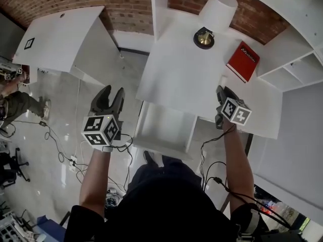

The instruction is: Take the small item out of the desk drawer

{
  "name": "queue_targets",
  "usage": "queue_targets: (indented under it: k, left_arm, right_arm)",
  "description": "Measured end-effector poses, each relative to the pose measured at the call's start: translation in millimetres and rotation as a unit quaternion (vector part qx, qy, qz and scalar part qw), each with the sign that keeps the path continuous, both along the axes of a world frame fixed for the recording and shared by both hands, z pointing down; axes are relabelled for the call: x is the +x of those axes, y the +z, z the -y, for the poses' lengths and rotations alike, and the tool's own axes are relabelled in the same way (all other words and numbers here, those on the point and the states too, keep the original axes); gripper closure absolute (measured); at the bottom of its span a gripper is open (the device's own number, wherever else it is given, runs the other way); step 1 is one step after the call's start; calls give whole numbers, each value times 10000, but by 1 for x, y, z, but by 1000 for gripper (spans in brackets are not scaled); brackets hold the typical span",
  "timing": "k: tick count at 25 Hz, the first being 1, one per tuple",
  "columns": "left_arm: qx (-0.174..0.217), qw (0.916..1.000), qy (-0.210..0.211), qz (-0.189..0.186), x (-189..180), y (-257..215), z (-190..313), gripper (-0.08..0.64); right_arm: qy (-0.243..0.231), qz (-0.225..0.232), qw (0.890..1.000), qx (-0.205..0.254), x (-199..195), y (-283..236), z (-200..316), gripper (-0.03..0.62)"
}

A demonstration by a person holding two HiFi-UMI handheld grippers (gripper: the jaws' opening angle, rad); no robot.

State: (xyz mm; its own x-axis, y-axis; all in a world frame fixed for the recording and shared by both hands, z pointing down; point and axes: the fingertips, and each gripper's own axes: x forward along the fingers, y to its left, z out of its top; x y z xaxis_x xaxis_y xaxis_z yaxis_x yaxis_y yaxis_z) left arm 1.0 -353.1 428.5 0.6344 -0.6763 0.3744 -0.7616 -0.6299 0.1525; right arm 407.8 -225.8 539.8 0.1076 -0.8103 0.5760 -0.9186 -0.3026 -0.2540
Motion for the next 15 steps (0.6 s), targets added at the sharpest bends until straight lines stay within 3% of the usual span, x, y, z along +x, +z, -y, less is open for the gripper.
queue_targets:
  k: [5, 15]
  left_arm:
    - [-191, 9996, -181, 127, -1, 21, 7, 360]
    - [-356, 9988, -252, 206, 14, 40, 18, 360]
  right_arm:
    - [-138, 48, 9983, -561, 9, 50, 11, 469]
    - [-325, 117, 9969, -710, 12, 77, 27, 469]
